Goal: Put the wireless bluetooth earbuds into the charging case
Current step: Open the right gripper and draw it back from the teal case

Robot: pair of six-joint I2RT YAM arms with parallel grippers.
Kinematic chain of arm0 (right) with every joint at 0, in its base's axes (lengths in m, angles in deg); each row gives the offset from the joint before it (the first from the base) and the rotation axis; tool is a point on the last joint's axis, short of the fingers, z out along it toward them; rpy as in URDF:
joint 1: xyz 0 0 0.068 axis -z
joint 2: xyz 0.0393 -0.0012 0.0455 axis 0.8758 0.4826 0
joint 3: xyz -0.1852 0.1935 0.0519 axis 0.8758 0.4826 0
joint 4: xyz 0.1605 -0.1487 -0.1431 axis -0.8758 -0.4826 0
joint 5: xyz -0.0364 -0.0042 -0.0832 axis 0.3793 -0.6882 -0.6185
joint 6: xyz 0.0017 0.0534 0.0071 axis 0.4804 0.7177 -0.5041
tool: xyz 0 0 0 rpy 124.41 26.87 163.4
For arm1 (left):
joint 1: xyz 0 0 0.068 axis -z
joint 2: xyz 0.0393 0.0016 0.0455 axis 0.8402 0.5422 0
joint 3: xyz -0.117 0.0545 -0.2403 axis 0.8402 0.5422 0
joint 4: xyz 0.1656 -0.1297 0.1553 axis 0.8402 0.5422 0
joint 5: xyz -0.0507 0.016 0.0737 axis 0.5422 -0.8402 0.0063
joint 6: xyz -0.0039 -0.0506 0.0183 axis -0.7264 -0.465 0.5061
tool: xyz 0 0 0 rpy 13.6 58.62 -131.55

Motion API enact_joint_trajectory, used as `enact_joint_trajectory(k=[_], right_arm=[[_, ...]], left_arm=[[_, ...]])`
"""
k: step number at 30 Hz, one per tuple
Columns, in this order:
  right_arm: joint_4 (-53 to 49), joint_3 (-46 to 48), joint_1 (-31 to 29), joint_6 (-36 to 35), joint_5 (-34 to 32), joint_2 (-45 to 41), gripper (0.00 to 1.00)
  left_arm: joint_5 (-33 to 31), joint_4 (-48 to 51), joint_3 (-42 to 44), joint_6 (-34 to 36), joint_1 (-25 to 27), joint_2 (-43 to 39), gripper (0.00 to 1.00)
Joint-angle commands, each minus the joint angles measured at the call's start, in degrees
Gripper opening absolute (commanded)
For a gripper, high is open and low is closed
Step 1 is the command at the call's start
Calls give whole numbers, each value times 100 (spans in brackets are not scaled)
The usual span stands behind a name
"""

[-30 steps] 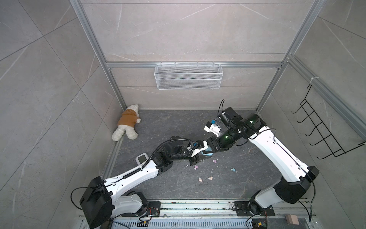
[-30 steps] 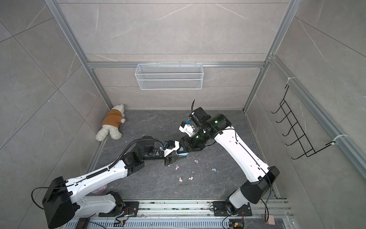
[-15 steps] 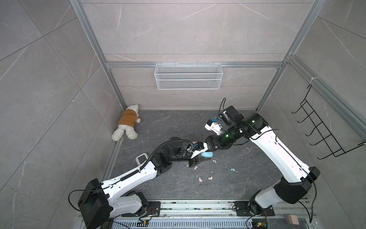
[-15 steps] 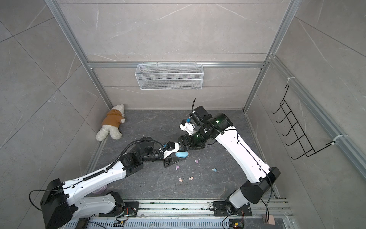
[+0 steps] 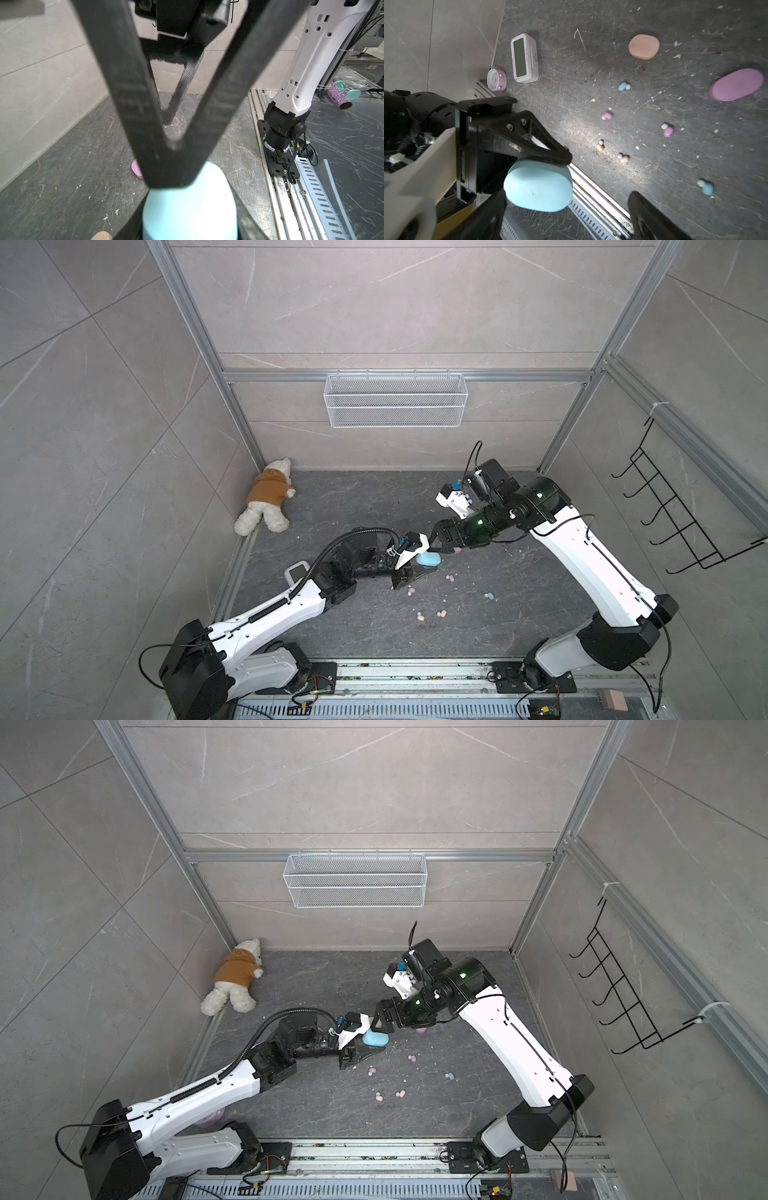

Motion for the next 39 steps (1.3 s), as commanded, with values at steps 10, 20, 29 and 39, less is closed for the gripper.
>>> enact_joint_trajectory(k=[10, 20, 29, 39], right_arm=[[1947, 1450, 144, -1216, -1212, -1807, 96], [2547, 2215, 19, -3283, -196, -2278, 98], [2806, 2395, -502, -3875, -357, -2237, 97], [2906, 2372, -716, -3867, -536, -2043, 96]], left_arm=[[838, -969, 220, -745, -513, -450, 15], [1556, -1025, -138, -729, -514, -200, 15], [1584, -814, -60, -571, -508, -192, 15], [1620, -806, -49, -549, -501, -70, 15]])
